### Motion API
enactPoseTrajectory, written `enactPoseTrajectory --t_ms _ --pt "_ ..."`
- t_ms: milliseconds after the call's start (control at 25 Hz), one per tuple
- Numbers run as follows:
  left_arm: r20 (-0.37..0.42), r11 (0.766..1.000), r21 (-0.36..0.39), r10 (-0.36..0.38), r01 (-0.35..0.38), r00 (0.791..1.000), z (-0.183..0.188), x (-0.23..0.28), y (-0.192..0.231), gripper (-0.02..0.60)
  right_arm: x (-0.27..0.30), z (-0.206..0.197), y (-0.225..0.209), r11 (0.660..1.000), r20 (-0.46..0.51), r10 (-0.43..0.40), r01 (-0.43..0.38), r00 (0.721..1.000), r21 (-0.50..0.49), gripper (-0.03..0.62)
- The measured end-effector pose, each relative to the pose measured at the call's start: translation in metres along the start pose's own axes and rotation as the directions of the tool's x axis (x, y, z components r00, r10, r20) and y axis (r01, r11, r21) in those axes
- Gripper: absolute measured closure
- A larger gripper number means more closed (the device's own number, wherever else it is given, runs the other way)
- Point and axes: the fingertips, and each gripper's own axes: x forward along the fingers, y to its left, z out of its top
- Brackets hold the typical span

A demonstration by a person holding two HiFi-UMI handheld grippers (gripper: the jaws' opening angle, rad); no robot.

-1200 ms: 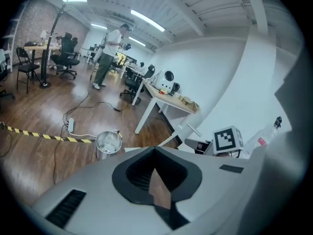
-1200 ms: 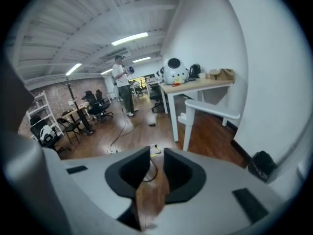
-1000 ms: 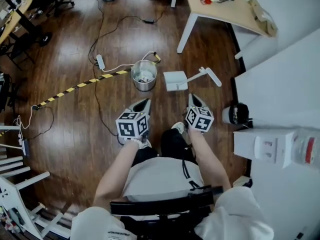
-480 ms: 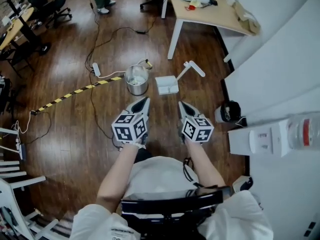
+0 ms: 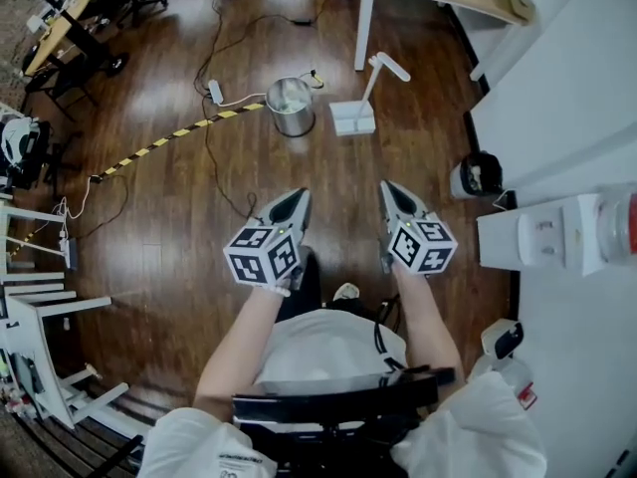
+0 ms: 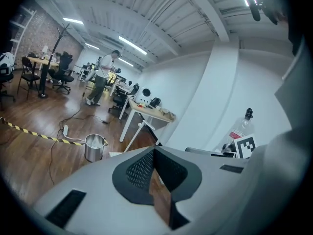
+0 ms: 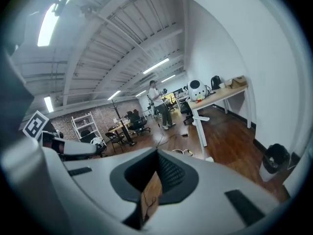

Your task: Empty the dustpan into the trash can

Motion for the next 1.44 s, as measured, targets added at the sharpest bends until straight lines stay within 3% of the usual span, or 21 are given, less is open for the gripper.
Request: enactPoseTrajectory --t_ms 200,480,800,1440 --pt "-0.007 1.0 0.002 0.02 -0.02 1.0 -0.021 -0.038 -0.007 0.586 -0.03 -0.017 0.028 0.999 0.009 0.038 -0.038 0.999 0.038 0.594" --pt "-0.007 0.999 0.026 -0.044 0.044 0.999 -0.011 -0.049 -0.005 0.586 -0.041 -0.017 0.058 0.996 0.056 0.003 -0.007 0.998 0.086 0.594" --pt "0.011 0.993 0.036 -0.11 0.109 0.994 0.011 -0.066 0.015 0.586 -0.033 -0.009 0.109 1.0 0.057 -0.025 0.025 0.998 -0.001 0.594" --pt "-0.001 0.986 0.0 -0.164 0.164 0.986 0.012 -0.076 0.031 0.586 -0.023 -0.014 0.138 0.998 0.034 -0.057 0.058 0.998 -0.02 0.594"
